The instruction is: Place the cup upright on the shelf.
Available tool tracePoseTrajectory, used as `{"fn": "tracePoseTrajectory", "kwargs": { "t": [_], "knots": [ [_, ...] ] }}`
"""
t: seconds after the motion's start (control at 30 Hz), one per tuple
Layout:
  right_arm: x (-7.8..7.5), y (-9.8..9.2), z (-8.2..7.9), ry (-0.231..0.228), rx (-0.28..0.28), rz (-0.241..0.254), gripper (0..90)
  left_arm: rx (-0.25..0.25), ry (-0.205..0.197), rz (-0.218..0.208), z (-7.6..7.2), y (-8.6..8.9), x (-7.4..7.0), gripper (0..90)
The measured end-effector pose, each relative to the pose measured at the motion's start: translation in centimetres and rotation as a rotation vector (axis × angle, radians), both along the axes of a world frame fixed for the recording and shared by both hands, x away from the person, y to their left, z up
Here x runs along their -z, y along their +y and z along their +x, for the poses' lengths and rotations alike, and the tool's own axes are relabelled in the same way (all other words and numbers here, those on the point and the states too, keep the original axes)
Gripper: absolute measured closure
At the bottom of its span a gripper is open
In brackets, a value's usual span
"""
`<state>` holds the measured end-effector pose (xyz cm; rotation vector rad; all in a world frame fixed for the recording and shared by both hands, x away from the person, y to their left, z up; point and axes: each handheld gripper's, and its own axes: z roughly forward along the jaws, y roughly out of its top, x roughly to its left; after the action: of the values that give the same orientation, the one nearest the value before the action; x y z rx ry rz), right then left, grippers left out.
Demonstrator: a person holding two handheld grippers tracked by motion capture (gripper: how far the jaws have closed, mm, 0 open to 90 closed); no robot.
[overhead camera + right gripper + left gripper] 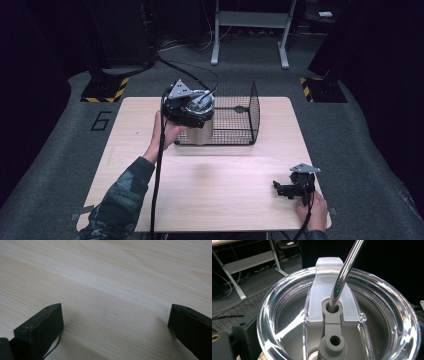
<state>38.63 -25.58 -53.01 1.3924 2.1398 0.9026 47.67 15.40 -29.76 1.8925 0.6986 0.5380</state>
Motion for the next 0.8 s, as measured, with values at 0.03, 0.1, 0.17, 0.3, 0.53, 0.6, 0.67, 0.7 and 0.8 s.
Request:
{"fn": "tracePoseTrajectory", "kwargs": {
  "t": [0.03,0.1,0.17,0.3,0.53,0.6,0.67,0.7,0.8],
  "knots": [
    [0.0,0.0,0.0,0.0,-0.001,0.0,0.0,-0.003,-0.001,0.002,0.1,0.0,-0.1,4.2],
    [0.0,0.0,0.0,0.0,0.0,0.001,0.0,-0.008,-0.005,-0.006,0.3,-0.1,-0.4,4.2],
    [0.0,0.0,0.0,0.0,0.0,-0.001,0.0,-0.007,-0.009,-0.003,0.6,-0.2,-0.6,4.2],
    [0.0,0.0,0.0,-0.001,-0.001,0.0,0.0,-0.012,-0.015,0.0,0.9,-0.4,-1.0,4.2],
    [0.0,0.0,0.0,0.001,0.0,-0.001,0.0,-0.023,-0.026,0.008,1.9,-0.8,-1.4,4.2],
    [0.0,0.0,0.0,0.003,0.002,0.0,0.0,-0.028,-0.023,0.011,2.3,-0.8,-1.4,4.2],
    [0.0,0.0,0.0,0.003,0.001,0.001,0.0,-0.033,-0.02,0.01,2.7,-0.8,-1.3,4.2],
    [0.0,0.0,0.0,0.002,0.0,0.0,0.0,-0.036,-0.018,0.011,2.9,-0.9,-1.3,4.2],
    [0.0,0.0,0.0,0.002,0.0,0.0,0.0,-0.042,-0.022,0.022,3.4,-1.1,-1.4,4.2]
  ]
}}
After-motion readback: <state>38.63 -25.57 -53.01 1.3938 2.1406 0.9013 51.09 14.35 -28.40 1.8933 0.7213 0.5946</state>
